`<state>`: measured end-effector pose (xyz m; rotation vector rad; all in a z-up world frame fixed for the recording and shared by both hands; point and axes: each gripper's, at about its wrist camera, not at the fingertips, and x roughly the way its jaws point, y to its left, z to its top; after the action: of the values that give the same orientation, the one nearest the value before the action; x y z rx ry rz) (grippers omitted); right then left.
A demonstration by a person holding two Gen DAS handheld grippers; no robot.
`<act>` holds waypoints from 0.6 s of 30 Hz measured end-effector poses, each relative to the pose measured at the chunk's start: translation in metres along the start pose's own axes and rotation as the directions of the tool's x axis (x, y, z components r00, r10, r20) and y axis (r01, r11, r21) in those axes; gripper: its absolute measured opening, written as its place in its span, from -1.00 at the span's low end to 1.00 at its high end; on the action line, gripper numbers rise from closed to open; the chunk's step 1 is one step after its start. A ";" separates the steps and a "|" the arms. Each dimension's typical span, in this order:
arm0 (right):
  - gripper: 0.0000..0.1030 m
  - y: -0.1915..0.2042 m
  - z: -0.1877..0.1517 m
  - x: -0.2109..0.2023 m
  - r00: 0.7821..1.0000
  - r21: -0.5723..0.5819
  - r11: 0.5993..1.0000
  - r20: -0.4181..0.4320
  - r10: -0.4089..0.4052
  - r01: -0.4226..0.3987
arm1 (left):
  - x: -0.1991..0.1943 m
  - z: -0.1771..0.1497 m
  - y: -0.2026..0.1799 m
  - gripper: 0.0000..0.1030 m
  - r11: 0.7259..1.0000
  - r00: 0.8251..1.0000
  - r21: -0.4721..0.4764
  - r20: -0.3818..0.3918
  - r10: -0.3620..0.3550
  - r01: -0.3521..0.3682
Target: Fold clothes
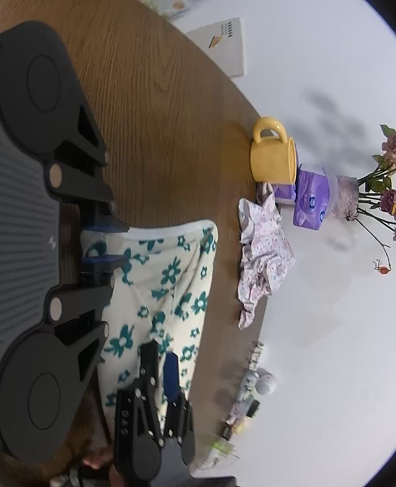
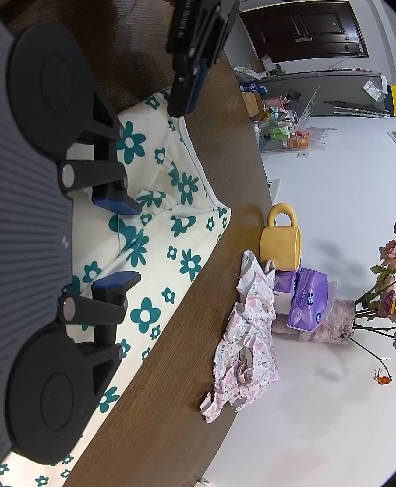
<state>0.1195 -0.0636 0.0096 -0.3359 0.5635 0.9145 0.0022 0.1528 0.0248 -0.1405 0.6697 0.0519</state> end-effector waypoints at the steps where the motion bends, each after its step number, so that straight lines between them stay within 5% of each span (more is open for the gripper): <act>1: -0.20 0.001 0.000 0.000 1.000 -0.002 1.000 0.000 -0.001 0.001 | 0.001 -0.001 0.001 -0.73 1.000 1.000 -0.001 0.002 0.010 -0.010; 8: -0.18 0.001 -0.001 -0.002 1.000 0.006 1.000 -0.001 -0.002 0.002 | -0.011 0.005 -0.007 -0.58 1.000 0.997 -0.015 0.072 -0.022 0.023; 13: -0.14 -0.005 -0.002 -0.008 1.000 0.040 0.999 0.016 -0.001 0.000 | -0.009 0.013 -0.028 0.10 0.996 0.989 -0.011 0.119 -0.086 0.088; 18: -0.09 -0.021 -0.005 -0.028 0.997 0.087 0.995 0.052 -0.049 0.044 | 0.003 0.012 -0.049 0.49 0.995 0.986 -0.002 0.130 -0.102 0.103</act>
<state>0.1214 -0.0960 0.0228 -0.2445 0.5414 0.8495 0.0167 0.1061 0.0381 -0.1780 0.5312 -0.0351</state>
